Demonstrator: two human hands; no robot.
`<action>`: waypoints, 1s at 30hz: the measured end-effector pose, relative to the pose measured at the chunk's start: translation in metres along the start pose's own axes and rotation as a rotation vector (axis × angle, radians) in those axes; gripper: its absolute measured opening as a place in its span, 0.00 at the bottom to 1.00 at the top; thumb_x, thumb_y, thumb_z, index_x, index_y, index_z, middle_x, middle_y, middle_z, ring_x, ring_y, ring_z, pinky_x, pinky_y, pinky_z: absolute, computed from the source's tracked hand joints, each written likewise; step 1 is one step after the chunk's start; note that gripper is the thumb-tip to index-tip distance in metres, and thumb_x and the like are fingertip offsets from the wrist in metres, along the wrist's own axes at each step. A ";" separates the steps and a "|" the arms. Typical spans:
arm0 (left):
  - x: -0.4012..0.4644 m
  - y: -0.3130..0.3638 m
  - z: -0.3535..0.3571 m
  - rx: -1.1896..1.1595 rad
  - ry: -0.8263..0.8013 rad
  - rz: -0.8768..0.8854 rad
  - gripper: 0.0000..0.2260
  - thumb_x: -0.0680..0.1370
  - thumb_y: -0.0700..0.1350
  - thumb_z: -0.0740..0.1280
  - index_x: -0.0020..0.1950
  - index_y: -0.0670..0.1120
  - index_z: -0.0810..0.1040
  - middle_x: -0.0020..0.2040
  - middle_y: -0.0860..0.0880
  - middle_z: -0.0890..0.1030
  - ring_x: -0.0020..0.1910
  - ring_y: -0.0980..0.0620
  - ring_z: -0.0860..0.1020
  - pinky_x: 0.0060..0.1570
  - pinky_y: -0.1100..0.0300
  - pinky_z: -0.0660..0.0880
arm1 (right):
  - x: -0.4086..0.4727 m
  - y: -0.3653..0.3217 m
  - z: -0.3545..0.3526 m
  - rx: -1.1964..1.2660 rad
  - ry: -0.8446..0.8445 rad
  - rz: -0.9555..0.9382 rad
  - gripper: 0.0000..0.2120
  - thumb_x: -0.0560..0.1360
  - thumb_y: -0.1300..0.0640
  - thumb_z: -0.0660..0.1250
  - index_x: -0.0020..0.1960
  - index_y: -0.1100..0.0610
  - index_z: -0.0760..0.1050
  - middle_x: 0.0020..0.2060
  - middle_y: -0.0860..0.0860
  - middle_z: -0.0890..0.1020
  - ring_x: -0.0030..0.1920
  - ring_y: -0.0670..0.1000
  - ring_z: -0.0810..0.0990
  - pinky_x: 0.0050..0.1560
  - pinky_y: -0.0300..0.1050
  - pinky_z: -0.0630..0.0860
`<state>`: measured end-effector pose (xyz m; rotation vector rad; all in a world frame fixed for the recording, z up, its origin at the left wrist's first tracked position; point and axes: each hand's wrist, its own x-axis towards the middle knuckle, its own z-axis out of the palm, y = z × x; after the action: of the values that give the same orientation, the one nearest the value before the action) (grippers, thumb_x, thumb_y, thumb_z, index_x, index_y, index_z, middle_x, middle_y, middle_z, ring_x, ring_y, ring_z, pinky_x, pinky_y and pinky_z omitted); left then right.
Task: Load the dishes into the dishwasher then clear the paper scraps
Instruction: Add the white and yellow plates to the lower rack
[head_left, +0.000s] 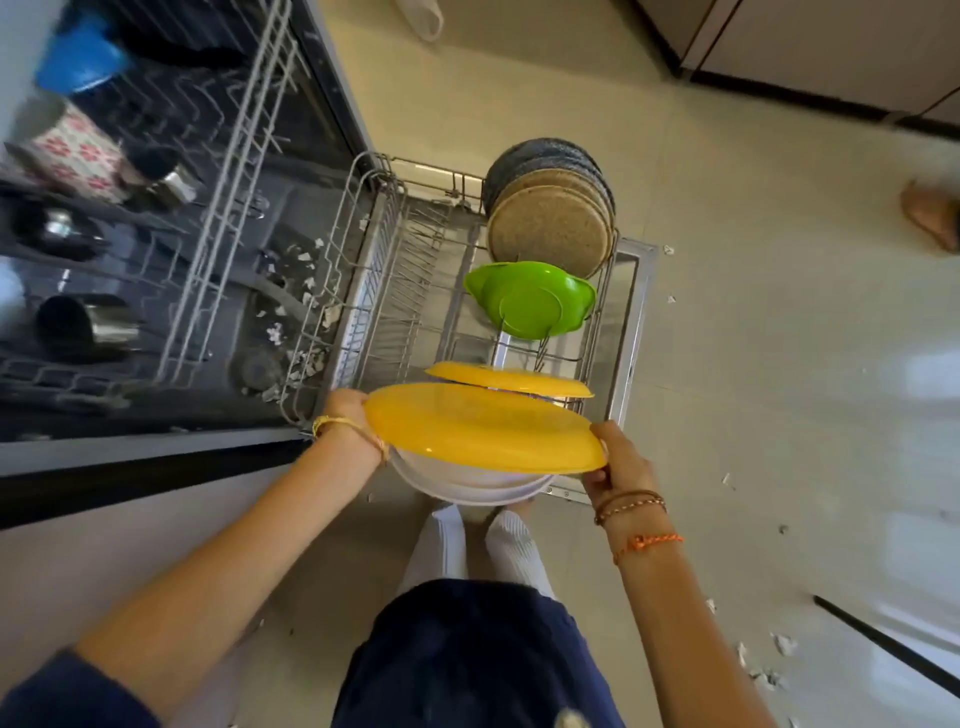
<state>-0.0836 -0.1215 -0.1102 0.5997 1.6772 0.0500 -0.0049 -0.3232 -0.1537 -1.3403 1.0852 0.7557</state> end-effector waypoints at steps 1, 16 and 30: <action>-0.005 0.007 -0.003 -0.022 -0.012 0.002 0.14 0.81 0.38 0.50 0.57 0.42 0.74 0.43 0.39 0.76 0.39 0.44 0.79 0.41 0.55 0.76 | -0.010 -0.003 0.001 0.016 -0.013 -0.010 0.15 0.73 0.64 0.65 0.31 0.58 0.65 0.13 0.47 0.66 0.13 0.43 0.64 0.16 0.28 0.61; 0.017 0.030 0.048 -0.244 -0.265 -0.008 0.13 0.80 0.38 0.57 0.34 0.41 0.66 0.15 0.49 0.69 0.13 0.56 0.70 0.16 0.68 0.69 | -0.006 -0.064 0.008 0.327 -0.102 -0.107 0.14 0.77 0.65 0.62 0.33 0.62 0.67 0.20 0.52 0.69 0.13 0.41 0.66 0.16 0.30 0.66; 0.153 0.021 0.103 0.138 -0.192 0.175 0.13 0.77 0.44 0.63 0.33 0.47 0.68 0.16 0.56 0.68 0.15 0.61 0.66 0.19 0.71 0.64 | 0.127 -0.065 0.057 0.090 -0.079 -0.115 0.14 0.77 0.66 0.60 0.33 0.61 0.66 0.10 0.48 0.66 0.12 0.42 0.67 0.14 0.30 0.63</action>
<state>0.0086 -0.0715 -0.2631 0.8287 1.4468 0.0025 0.1101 -0.2952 -0.2516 -1.2748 0.9604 0.6623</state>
